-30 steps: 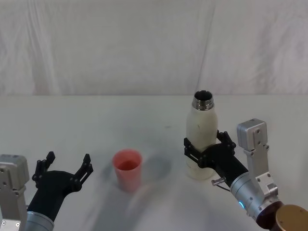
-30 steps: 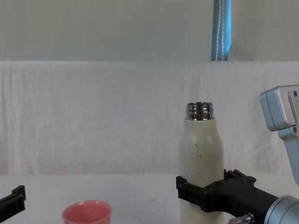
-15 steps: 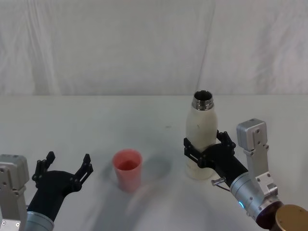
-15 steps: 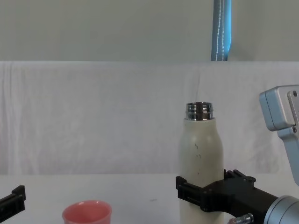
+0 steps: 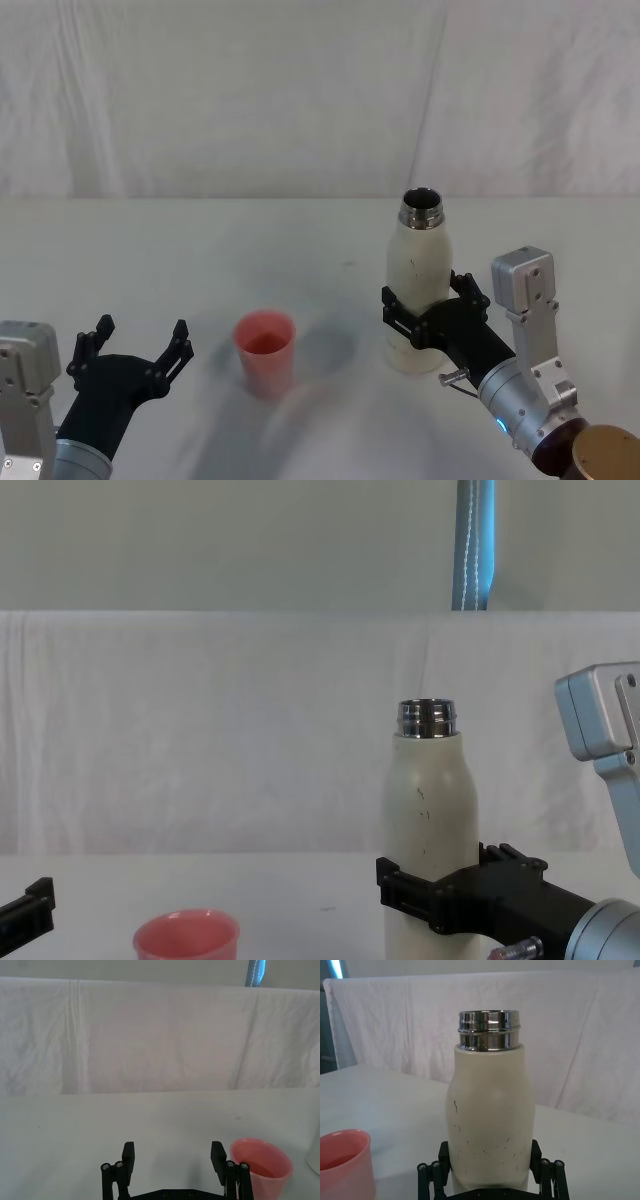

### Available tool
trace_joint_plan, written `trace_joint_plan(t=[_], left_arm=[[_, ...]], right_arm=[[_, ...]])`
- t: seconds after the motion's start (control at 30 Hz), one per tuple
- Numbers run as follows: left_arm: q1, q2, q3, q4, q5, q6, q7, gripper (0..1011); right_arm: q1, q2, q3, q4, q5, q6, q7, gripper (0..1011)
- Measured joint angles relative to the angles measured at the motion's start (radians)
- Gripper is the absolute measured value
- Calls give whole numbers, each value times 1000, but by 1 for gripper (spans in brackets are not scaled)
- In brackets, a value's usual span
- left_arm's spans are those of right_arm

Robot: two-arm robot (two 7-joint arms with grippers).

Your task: Grasp the thermos with one hand and pour water into the cup lid.

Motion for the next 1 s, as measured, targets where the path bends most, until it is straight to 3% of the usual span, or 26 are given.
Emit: trace_joint_plan(t=[0.13,1.0], left_arm=[[0,0,0,0,0,0,0,1001],[0,0,0,0,0,0,0,1001]], right_arm=[[0,0,0,-1,0,0,0,1002],[0,0,0,0,0,0,0,1000]])
